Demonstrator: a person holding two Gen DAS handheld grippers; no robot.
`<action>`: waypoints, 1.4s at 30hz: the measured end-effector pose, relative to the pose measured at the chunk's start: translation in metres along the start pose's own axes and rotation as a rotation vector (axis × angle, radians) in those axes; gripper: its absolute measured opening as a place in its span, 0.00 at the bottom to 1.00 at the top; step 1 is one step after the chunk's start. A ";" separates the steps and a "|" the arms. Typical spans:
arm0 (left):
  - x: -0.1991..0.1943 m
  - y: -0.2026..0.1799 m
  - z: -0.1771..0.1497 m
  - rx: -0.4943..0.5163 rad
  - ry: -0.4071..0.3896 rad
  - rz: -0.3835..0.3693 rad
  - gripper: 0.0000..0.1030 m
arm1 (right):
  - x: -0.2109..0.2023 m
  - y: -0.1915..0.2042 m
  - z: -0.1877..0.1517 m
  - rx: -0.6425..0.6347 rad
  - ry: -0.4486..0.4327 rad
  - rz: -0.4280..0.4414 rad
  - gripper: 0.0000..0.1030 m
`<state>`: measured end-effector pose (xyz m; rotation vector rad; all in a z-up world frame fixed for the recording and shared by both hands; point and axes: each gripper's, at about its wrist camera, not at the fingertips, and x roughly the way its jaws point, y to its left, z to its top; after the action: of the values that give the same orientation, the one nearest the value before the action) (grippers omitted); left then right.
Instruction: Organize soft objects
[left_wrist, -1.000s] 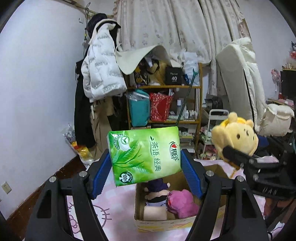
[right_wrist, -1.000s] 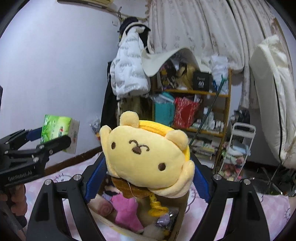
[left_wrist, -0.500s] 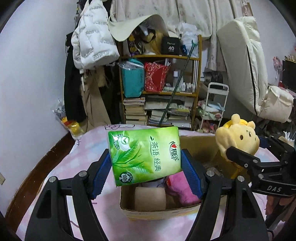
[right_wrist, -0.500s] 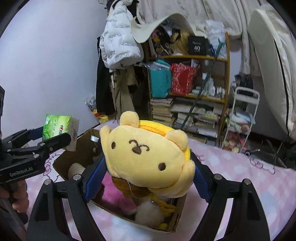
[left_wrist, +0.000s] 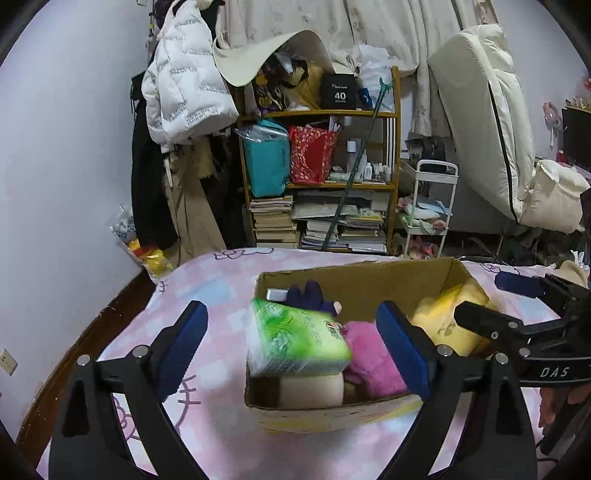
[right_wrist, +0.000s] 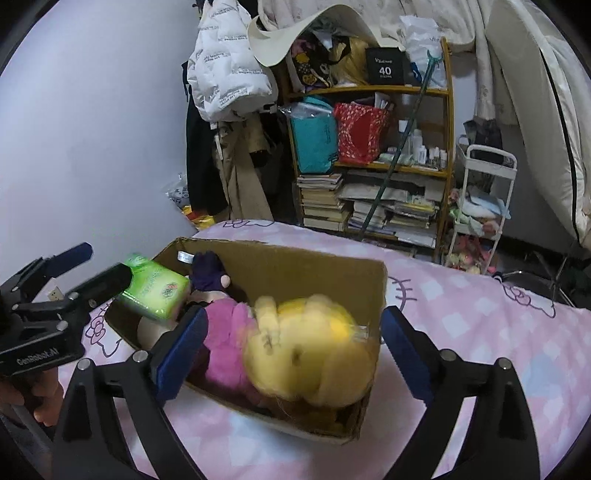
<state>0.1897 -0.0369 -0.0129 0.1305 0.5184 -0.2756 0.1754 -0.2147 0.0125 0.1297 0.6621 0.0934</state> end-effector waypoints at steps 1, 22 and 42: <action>-0.002 0.000 0.000 0.000 0.003 0.003 0.90 | -0.001 0.000 -0.001 -0.001 0.002 -0.008 0.96; -0.094 0.018 -0.002 0.043 -0.072 0.152 0.99 | -0.099 0.020 0.014 -0.047 -0.181 -0.084 1.00; -0.189 0.031 -0.023 -0.029 -0.174 0.208 0.99 | -0.161 0.027 -0.004 -0.062 -0.288 -0.116 1.00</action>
<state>0.0307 0.0402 0.0647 0.1298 0.3327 -0.0751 0.0456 -0.2081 0.1109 0.0430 0.3780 -0.0171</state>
